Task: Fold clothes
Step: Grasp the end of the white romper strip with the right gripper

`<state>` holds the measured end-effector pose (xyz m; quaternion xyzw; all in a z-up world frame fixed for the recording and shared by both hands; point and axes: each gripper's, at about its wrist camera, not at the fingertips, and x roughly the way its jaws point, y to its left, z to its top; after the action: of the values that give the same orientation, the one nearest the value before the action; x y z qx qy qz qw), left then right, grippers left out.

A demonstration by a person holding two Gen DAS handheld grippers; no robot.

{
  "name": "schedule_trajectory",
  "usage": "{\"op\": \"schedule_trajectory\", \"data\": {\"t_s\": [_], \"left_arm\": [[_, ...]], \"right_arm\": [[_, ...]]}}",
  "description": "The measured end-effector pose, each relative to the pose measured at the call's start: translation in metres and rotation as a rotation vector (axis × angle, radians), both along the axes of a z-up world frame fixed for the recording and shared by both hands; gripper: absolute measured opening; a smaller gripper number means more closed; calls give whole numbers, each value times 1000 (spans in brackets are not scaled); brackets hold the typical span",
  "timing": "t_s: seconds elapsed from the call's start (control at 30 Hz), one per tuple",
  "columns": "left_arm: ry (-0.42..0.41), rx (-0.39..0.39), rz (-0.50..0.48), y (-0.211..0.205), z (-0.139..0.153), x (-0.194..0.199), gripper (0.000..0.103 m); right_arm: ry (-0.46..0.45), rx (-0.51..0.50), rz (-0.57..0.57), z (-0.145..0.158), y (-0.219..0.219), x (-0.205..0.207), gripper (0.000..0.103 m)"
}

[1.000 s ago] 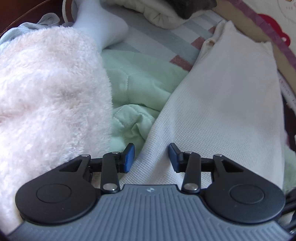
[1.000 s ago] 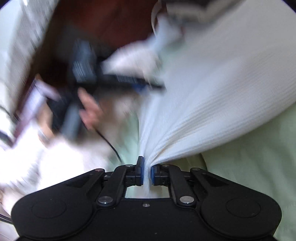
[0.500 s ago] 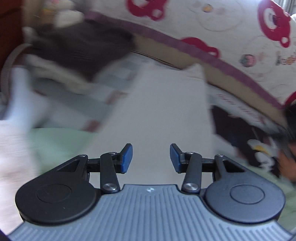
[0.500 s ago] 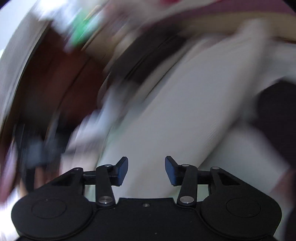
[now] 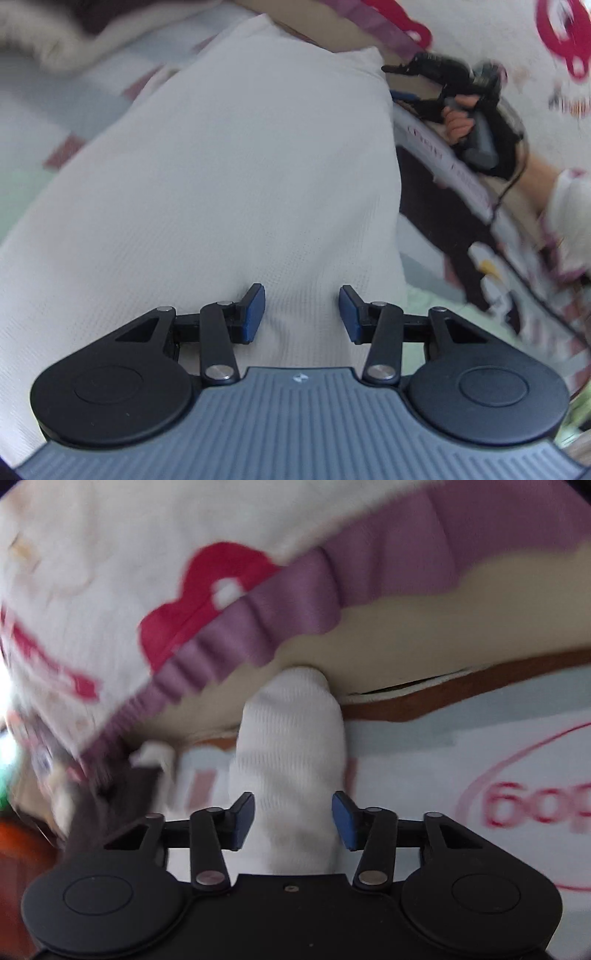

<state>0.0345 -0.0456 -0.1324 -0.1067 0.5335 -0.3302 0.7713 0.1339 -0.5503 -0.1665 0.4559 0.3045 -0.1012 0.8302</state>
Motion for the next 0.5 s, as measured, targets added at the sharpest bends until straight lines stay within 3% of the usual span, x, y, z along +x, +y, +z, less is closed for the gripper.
{"op": "schedule_trajectory", "data": {"t_s": [0.07,0.2,0.23,0.27,0.3,0.47,0.5], "left_arm": [[34,-33,7,6,-4,5,44],[18,-49,-19,9,-7,0,43],[16,-51,-22,9,-8,-1,43],[15,-53,-25,9,-8,-2,43],[13,-53,-27,9,-8,-2,43],[3,-24,-33,5,-3,-3,43],[2,-18,-34,4,-2,-3,43]], "right_arm": [[3,-21,-22,-10,-2,11,52],[-46,-103,-18,-14,2,26,57],[-49,-143,4,-12,6,32,45],[-51,-184,25,-10,9,37,23],[-57,-236,38,-3,11,39,15],[-94,-530,75,53,16,39,12],[-61,-565,80,57,17,42,14]]}}
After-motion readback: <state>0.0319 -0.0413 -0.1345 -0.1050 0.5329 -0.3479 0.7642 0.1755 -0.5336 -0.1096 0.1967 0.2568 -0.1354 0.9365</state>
